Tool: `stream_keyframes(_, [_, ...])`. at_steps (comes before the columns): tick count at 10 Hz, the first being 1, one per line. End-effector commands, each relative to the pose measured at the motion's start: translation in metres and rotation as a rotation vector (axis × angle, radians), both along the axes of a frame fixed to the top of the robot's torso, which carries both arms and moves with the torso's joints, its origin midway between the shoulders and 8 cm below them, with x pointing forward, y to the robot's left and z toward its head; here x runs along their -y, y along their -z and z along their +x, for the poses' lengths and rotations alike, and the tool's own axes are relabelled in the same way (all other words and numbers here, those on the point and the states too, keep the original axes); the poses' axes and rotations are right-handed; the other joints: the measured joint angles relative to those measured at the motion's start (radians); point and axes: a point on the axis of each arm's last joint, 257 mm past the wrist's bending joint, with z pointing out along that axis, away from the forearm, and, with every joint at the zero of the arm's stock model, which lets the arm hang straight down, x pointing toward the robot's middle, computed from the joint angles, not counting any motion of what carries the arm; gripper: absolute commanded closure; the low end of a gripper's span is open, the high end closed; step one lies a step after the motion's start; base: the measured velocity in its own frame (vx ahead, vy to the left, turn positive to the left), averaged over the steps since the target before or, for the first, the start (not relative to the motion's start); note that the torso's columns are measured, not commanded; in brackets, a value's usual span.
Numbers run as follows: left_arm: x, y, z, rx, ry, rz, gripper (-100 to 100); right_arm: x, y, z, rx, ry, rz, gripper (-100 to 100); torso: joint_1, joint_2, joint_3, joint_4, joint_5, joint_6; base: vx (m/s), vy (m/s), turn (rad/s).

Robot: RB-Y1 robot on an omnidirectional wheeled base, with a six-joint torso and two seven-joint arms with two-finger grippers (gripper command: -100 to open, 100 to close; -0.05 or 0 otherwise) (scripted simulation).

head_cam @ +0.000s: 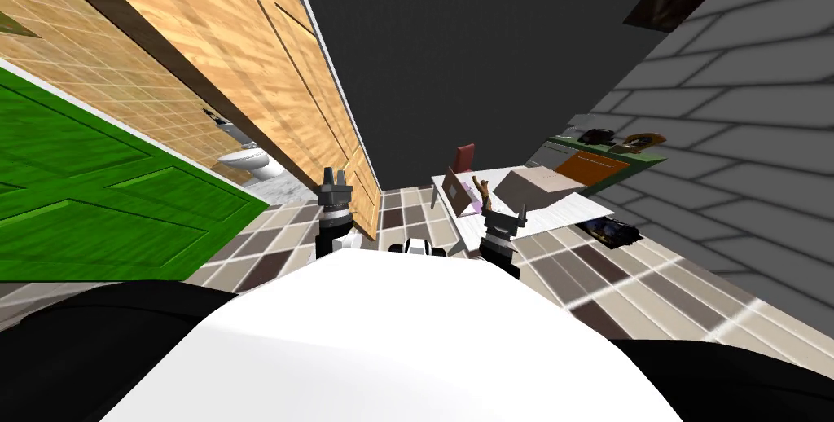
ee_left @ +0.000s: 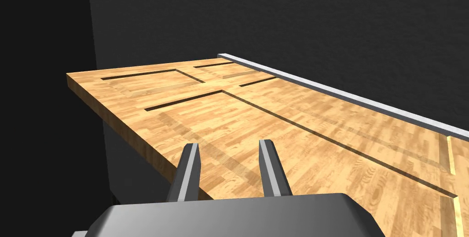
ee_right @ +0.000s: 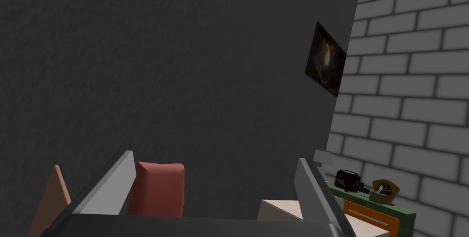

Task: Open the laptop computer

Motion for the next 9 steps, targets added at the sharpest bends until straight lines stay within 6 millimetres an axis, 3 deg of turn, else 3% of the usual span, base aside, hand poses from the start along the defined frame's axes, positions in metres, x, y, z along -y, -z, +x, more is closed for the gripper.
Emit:
stream_keyframes(1, [0.0, 0.0, 0.0, 0.0, 0.0, 0.0, 0, 0.008, 0.014, -0.004, 0.01, -0.018, 0.112, -100, 0.0, 0.0, 0.0, 0.0, 0.0, 0.0, 0.004, -0.047, 0.134])
stream_keyframes(5, [0.0, 0.0, 0.0, 0.0, 0.0, 0.0, 0, 0.019, 0.036, -0.011, 0.021, -0.03, 0.256, -100, 0.001, 0.0, 0.0, 0.0, 0.0, 0.0, 0.004, -0.036, 0.177])
stream_keyframes(9, [0.0, 0.0, 0.0, 0.0, 0.0, 0.0, 0, 0.034, 0.072, -0.023, 0.039, -0.029, 0.457, -100, -0.001, 0.0, 0.0, 0.0, 0.0, 0.001, -0.001, -0.042, 0.25])
